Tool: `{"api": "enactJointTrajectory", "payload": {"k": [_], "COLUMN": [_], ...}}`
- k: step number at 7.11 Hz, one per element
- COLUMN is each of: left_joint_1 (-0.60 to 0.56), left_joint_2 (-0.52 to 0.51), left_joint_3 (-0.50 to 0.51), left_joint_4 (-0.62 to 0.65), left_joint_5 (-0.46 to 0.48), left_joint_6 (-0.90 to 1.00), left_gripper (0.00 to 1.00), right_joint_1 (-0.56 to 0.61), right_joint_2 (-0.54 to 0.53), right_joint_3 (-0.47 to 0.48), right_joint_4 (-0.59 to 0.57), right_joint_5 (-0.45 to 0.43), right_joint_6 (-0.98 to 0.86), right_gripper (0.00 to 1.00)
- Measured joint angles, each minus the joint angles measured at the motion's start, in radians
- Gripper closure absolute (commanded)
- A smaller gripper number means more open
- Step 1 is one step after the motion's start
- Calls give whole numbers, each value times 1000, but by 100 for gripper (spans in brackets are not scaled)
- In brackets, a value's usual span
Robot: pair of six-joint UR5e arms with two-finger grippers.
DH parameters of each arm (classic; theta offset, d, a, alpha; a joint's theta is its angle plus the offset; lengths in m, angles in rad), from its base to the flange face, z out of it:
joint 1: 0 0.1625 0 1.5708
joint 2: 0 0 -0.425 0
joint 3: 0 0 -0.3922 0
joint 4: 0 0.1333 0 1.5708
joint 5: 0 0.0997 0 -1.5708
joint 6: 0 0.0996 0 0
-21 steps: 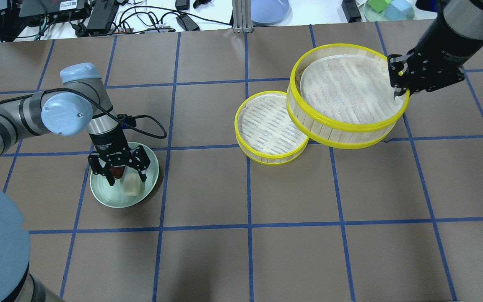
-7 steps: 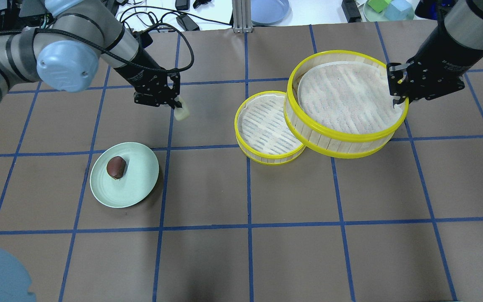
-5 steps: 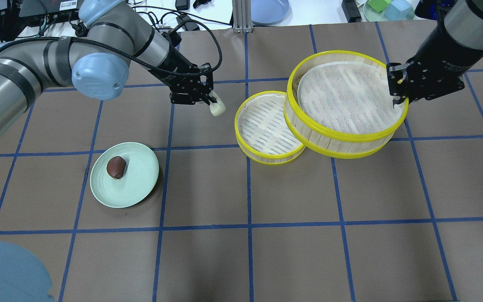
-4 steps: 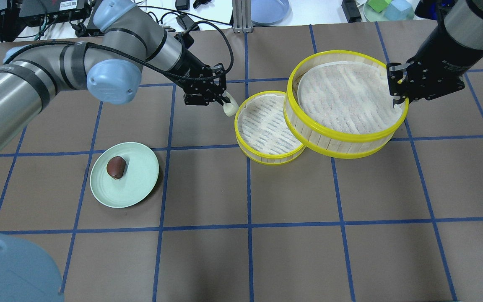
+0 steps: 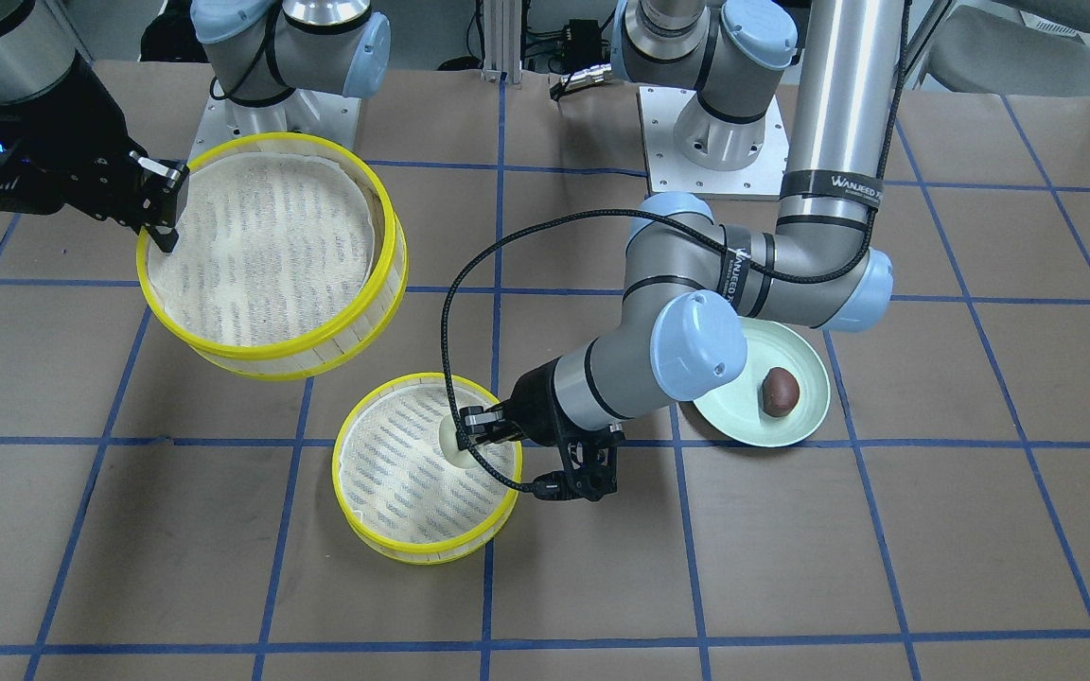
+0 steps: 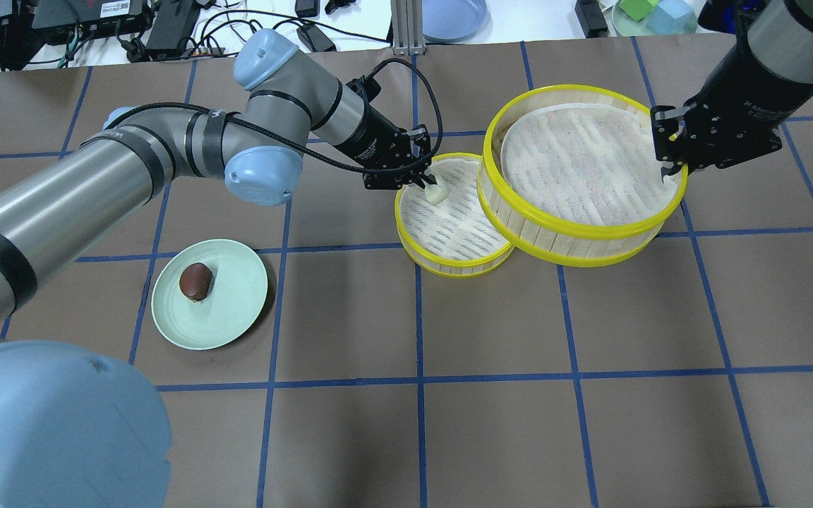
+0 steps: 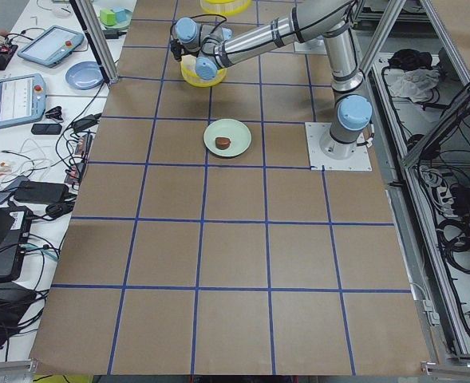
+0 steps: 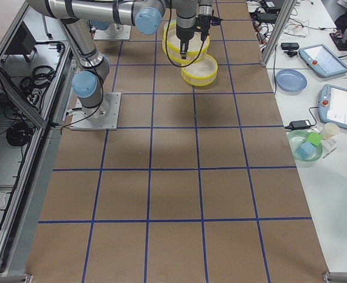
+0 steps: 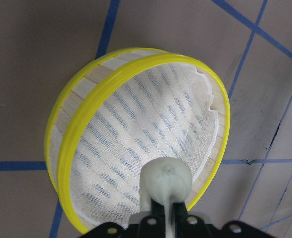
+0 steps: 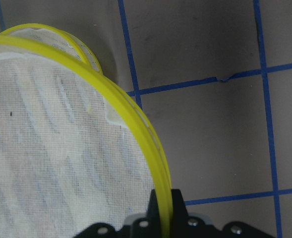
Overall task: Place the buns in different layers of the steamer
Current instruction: 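Carry the white bun over the lower steamer layer and release it, then withdraw the left gripper to the plate while the right restacks the top layer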
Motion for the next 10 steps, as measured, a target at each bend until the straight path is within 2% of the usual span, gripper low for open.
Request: {"api": "enactJointTrajectory", "payload": {"k": [1, 2, 6, 7, 10], "left_joint_1": [-10, -14, -16, -15, 44], "left_joint_2": [-8, -9, 1, 8, 44], "left_joint_3": [0, 2, 11, 14, 19], "left_joint_4": [17, 29, 40, 35, -94], "left_joint_5": [5, 10, 17, 50, 299], "left_joint_6": [-7, -10, -37, -33, 189], "left_gripper": [8, 0, 0, 0, 0], "right_joint_1": [0, 0, 0, 0, -1], "right_joint_2": [0, 0, 0, 0, -5], "right_joint_3": [0, 1, 1, 1, 14], "right_joint_4": [0, 0, 0, 0, 5], "right_joint_5": [0, -1, -5, -6, -13], "right_joint_6": [0, -1, -2, -1, -2], "right_gripper": [100, 100, 100, 100, 100]}}
